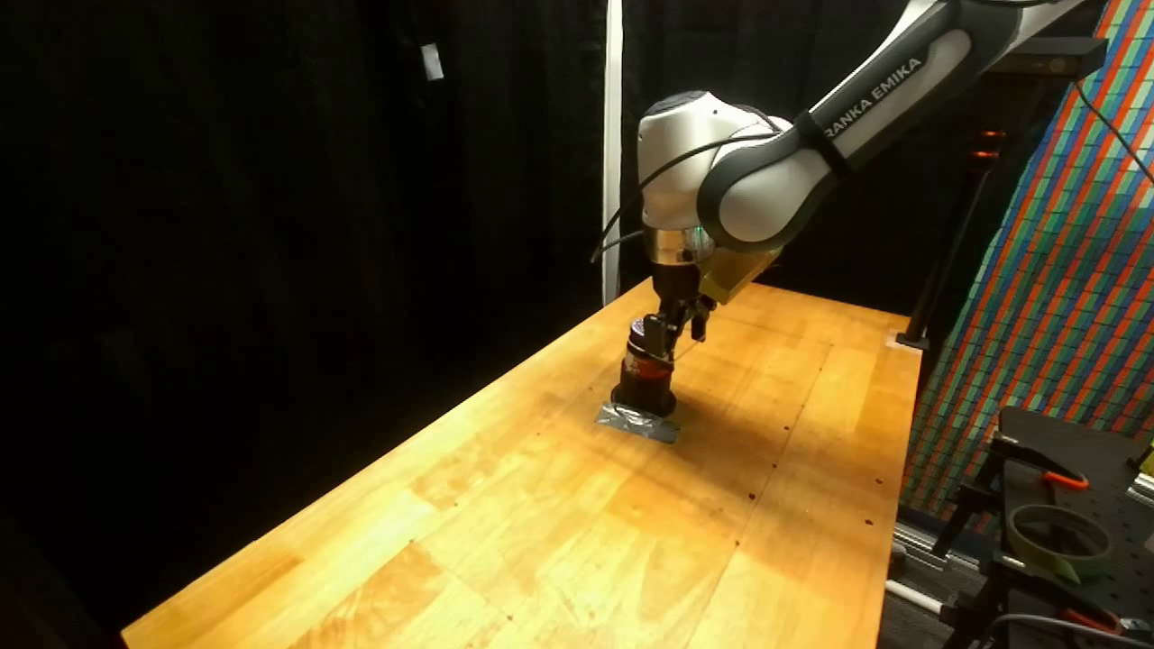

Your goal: Put the elastic around the bottle on the table

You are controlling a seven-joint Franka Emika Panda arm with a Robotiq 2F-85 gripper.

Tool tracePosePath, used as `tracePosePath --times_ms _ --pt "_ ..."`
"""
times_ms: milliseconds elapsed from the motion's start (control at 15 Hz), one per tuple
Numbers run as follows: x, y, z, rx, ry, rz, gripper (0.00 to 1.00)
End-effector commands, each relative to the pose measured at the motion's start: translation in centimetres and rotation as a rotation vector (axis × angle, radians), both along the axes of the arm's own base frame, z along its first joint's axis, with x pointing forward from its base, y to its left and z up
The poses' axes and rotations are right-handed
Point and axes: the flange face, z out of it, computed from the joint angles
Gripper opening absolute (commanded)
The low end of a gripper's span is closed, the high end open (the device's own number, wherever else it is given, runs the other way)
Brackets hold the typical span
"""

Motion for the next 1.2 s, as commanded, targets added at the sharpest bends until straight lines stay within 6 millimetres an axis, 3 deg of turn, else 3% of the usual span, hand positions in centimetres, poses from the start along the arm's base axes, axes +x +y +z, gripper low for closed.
tracePosePath --times_ms 0,400,667,1133 --pt "-2.9 -0.7 0.7 0.009 0.011 -0.001 0.58" --pt "-4.8 -0.5 2.1 0.014 -0.195 -0.087 0.11" --pt "-7.0 0.0 3.3 0.040 -0.373 -0.159 0.04" --pt "-10.7 0.7 3.6 0.037 -0.568 -0.230 0.09"
